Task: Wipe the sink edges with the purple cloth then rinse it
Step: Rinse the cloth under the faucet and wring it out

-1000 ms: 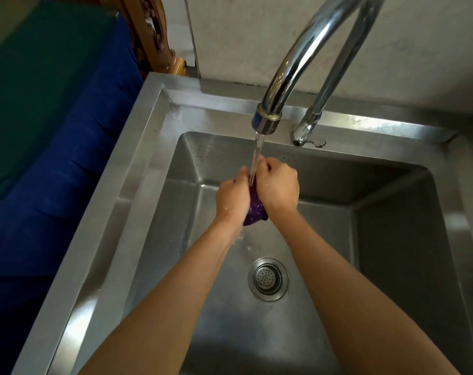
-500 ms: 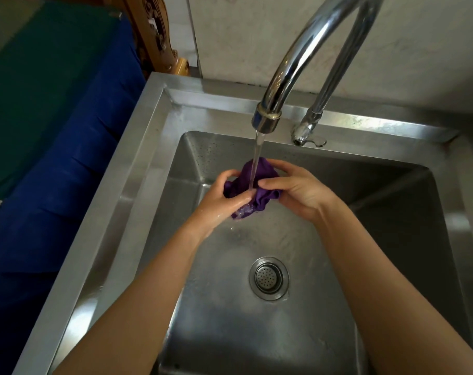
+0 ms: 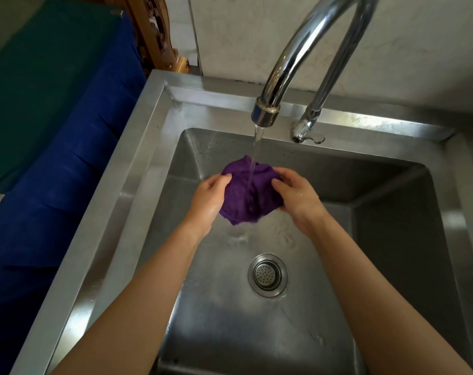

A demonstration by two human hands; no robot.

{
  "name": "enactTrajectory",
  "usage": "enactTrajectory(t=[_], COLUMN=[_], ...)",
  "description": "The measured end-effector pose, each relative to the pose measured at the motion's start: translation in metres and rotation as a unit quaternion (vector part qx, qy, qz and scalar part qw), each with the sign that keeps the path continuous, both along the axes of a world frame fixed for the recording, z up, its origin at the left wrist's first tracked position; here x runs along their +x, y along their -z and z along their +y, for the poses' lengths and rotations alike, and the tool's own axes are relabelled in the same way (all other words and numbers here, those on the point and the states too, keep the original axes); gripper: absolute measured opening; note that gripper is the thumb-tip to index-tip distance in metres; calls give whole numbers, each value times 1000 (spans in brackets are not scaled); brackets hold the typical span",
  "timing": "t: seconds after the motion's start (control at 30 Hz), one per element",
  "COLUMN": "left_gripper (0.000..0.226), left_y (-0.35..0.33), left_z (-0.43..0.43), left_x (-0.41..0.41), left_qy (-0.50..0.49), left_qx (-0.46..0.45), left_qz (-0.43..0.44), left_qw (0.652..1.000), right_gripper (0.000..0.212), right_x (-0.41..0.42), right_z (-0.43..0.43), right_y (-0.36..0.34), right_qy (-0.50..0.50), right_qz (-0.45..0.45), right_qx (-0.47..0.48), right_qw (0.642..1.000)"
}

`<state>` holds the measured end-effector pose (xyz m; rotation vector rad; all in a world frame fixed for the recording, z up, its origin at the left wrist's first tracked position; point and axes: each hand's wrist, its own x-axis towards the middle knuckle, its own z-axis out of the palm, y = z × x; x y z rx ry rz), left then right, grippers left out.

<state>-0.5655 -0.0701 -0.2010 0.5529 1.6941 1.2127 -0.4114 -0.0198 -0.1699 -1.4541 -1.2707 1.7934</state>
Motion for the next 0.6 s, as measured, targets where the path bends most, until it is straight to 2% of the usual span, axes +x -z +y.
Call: enactTrajectory(t=[0.17,0.23,0.3,0.37,0.43,0.47,0.53,0.6], left_gripper=[22,33,53,68,66,57,39,31], left_y=[0,-3,-7,-11,-12,-12,-10,-10], left_z=[-5,-7,-6,-2,3,5,7,5], left_x=[3,3,2,3,6,6,7,9], left_qy=[28,68,92,74,26,-1,-26,-10], left_qx=[-18,-18,-4,1,-23,-36,-41,-25], left_qz=[-95,-167,-226,-260,-252,-238,-218,-217], left_qw=[995,983,970,963,967,971,975,976], right_gripper=[22,22,20,22,27,29,34,23], right_x=[-1,-4,-7,-10,-9,-7,-2,1], right_z=[1,-1,-5,-11,-21,-24,-25,-19], right_y=[-5,-10,-14,-15,-12,-9,-3,5], right_qy=[26,-20,-88,-159,-183,-151,-16,74], right_qz=[29,26,-2,-44,-56,-42,-24,-54], right_qx=[-2,55,122,193,242,236,200,138], right_qw=[999,998,989,967,951,959,979,986])
